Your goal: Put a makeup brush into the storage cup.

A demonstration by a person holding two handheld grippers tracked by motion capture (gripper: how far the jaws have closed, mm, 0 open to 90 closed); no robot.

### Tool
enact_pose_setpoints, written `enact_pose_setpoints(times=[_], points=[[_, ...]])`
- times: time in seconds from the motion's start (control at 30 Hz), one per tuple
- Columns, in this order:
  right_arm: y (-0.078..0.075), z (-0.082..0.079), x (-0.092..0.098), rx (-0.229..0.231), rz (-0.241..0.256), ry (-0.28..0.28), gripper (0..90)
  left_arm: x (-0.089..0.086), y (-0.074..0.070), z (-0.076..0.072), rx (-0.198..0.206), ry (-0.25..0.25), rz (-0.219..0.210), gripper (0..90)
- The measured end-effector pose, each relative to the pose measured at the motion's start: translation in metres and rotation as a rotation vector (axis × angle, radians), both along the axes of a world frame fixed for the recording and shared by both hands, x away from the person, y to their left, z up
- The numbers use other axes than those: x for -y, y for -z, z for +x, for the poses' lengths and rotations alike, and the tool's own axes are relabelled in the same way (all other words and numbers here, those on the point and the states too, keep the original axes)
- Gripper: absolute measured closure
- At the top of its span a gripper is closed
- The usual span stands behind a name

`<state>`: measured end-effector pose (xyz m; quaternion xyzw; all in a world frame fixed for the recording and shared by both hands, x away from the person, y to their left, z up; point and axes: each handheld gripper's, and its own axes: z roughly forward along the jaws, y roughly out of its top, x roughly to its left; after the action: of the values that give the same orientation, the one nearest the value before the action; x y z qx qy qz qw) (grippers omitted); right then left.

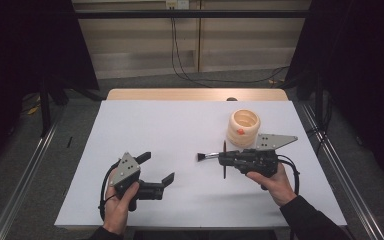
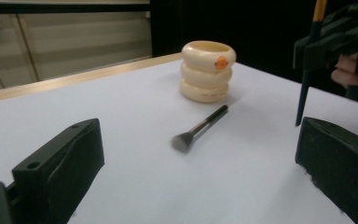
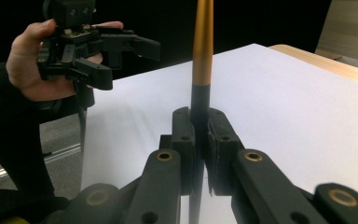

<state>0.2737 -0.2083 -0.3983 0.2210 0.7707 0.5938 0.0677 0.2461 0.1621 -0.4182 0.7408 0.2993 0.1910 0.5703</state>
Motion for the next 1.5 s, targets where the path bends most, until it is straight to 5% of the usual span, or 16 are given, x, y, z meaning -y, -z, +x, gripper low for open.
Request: enact_pose_setpoints(times=[0.3, 0.83, 1.5], points=[[-0.002, 0.002, 0.005, 0.01, -0.001, 0.031, 83.0, -0.014, 0.016, -0.01, 0.011, -0.077, -0.039, 0.7], [-0.007, 0.013, 0.02, 0.028, 0.001, 0.102, 83.0, -0.015, 0.02, -0.01, 0.003, -0.048, -0.029, 1.0], [-0.036, 0.044, 0.033, 0.067, 0.006, 0.191, 83.1, -0.017, 0.019, -0.01, -0.001, -0.066, -0.022, 0.8]])
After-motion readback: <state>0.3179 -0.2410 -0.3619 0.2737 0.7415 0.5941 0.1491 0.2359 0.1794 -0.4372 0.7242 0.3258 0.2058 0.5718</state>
